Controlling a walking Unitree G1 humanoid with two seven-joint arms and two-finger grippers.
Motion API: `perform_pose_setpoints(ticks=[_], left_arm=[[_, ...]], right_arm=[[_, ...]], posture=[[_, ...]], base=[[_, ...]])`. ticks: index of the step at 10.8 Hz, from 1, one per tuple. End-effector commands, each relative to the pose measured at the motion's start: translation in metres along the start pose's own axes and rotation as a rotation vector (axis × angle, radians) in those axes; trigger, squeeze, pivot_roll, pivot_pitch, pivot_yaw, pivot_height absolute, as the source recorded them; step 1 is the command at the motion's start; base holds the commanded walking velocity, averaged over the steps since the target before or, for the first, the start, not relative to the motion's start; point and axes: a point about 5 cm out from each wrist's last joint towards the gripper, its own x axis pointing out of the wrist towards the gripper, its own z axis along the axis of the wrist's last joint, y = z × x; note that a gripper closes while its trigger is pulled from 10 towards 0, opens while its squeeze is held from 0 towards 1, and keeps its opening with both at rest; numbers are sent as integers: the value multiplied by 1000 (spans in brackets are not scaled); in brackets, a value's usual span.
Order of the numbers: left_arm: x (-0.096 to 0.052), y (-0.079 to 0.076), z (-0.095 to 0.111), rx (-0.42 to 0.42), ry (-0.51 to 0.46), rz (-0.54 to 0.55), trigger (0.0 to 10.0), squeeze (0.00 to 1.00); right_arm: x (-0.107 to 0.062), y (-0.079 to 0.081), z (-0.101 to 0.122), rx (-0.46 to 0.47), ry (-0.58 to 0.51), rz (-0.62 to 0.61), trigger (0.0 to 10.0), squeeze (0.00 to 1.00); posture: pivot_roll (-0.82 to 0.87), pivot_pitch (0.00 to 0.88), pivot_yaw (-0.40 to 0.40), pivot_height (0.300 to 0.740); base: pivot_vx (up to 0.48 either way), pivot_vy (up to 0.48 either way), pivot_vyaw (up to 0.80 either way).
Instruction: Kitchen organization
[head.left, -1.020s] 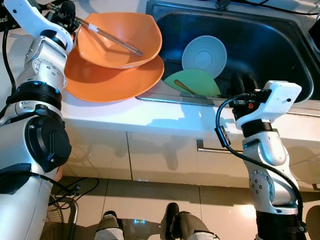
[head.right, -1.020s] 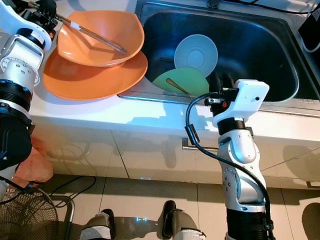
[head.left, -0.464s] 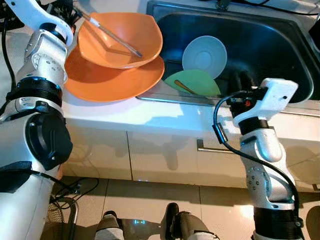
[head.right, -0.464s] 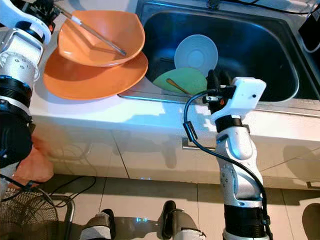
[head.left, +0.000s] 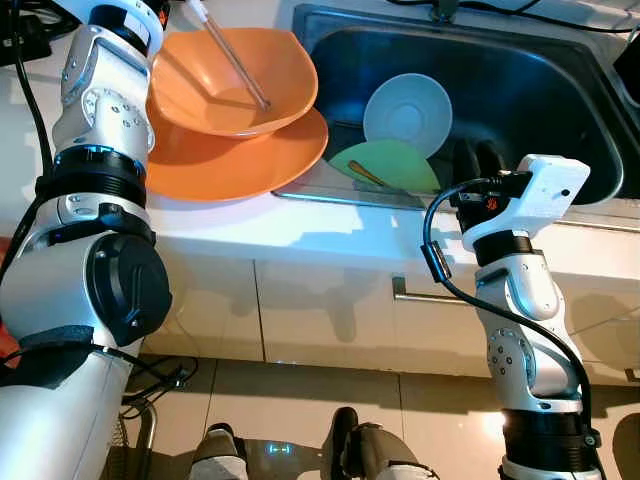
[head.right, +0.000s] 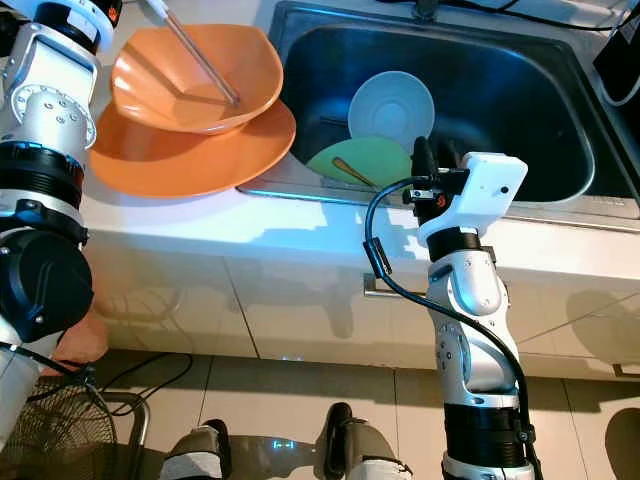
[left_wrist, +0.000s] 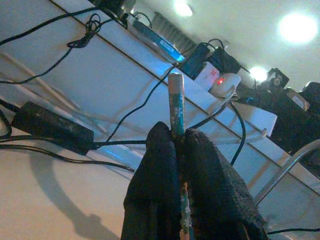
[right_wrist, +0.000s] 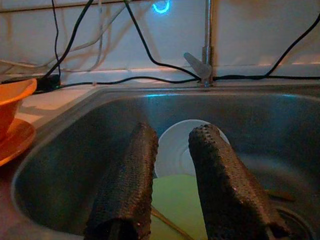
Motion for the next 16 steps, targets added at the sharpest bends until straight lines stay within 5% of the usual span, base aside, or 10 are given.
perform_pose_setpoints(ticks=[1,3,4,5,7,8,10,11,13,16], left_arm=[[0,-1,1,17,-3,-15,10000,0],[-1,-33,15,-22,-111,-150,10000,0],[-5,-37,13,-32,-113,-173,784,0],[-8,-36,10,-31,-113,-167,0,0],[-12,-38,16,-68,-155,-155,0,0],[-15,-41,23,-136,-219,-151,10000,0],[-29,-59,19,-315,-271,-201,10000,0],[-41,-68,-1,-506,-242,-223,10000,0],[-57,-67,-43,-625,-139,-147,10000,0],[-73,-74,-61,-852,-101,-170,10000,0]], right_arm=[[-1,-4,0,-7,-6,-17,10000,0],[6,-1,-3,6,-15,-13,10000,0],[7,-1,-5,10,-20,-11,10000,0],[8,0,-5,13,-22,-10,10000,0],[9,0,-6,16,-28,-8,10000,0],[10,0,-7,17,-30,-7,10000,0],[10,-1,-11,26,-27,-17,10000,0],[10,-2,-12,39,-24,-28,10000,0],[10,-1,-13,53,-26,-35,10000,0],[10,2,-17,92,-25,-45,10000,0]], posture=[[72,204,-92,740],[90,167,-83,740],[94,158,-81,740],[98,153,-81,740],[98,145,-81,740],[97,143,-81,740],[101,146,-80,740],[98,147,-81,740],[85,148,-76,740],[90,146,-66,740]], base=[[0,0,0],[0,0,0],[0,0,0],[0,0,0],[0,0,0],[0,0,0],[0,0,0],[0,0,0],[0,0,0],[0,0,0]])
